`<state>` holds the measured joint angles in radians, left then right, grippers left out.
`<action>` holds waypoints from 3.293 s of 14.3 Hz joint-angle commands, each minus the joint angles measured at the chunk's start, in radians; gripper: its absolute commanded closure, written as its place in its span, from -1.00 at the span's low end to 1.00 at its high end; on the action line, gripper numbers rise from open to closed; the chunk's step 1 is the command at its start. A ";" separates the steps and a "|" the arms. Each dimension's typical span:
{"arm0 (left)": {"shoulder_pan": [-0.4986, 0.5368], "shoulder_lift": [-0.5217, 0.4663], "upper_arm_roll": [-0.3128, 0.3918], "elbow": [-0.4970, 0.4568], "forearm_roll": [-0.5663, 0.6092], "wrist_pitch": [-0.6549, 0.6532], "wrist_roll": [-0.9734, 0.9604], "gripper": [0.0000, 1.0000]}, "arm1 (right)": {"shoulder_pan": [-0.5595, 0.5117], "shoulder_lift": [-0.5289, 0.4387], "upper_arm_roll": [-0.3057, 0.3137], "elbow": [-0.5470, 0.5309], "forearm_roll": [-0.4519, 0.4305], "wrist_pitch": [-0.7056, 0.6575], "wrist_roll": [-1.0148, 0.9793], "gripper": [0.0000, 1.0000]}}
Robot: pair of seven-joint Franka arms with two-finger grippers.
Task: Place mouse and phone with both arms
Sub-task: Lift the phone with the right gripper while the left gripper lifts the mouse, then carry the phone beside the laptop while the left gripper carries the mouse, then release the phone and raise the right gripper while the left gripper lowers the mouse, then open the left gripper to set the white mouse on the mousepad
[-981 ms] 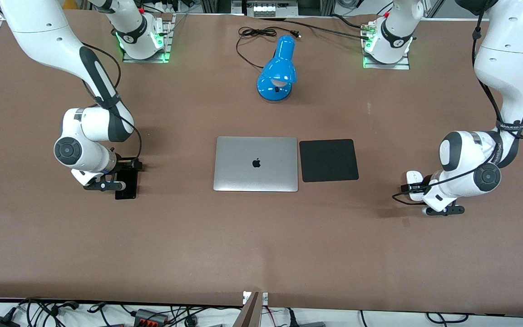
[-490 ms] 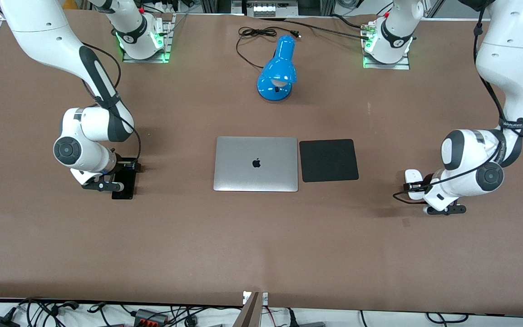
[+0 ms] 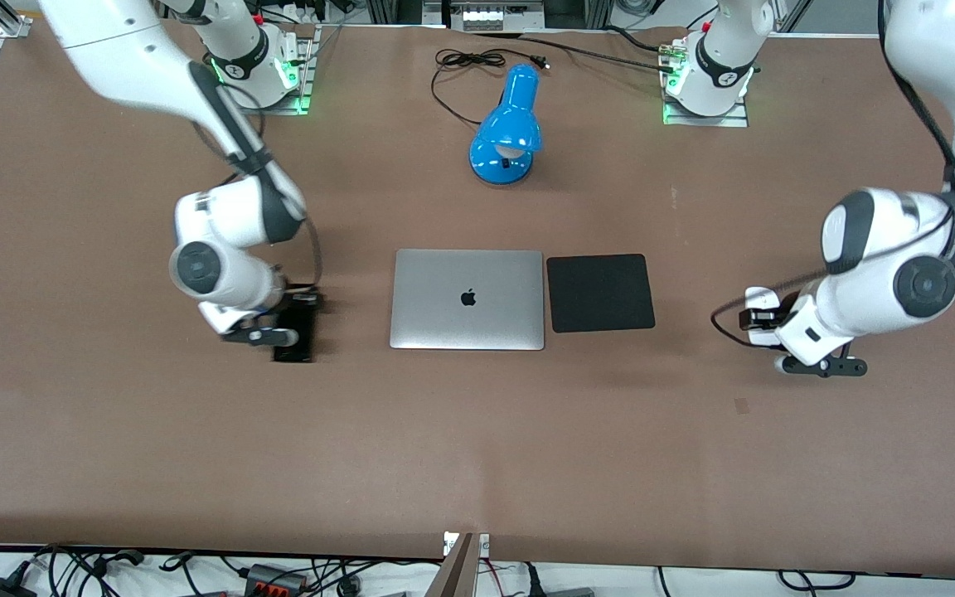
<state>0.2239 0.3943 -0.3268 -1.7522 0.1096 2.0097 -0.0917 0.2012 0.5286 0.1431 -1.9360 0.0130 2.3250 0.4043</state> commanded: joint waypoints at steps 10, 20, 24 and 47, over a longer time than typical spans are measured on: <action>-0.096 0.052 -0.141 0.031 -0.084 0.061 -0.151 0.24 | 0.103 0.034 0.003 0.003 0.004 0.007 0.050 0.38; -0.141 0.080 -0.143 -0.192 -0.082 0.364 -0.299 0.39 | 0.055 -0.059 -0.017 0.210 0.018 -0.079 0.085 -1.00; -0.143 0.095 -0.143 -0.273 -0.081 0.498 -0.301 0.38 | -0.061 -0.125 -0.023 0.348 0.009 -0.309 0.067 -1.00; -0.146 0.026 -0.141 0.086 -0.070 -0.174 -0.312 -1.00 | -0.355 -0.478 -0.039 0.319 -0.036 -0.648 -0.353 -1.00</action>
<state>0.0699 0.4147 -0.4699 -1.7892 0.0363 2.0139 -0.4072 -0.1208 0.0779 0.0874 -1.5746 -0.0243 1.6824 0.0952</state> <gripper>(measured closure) 0.000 0.000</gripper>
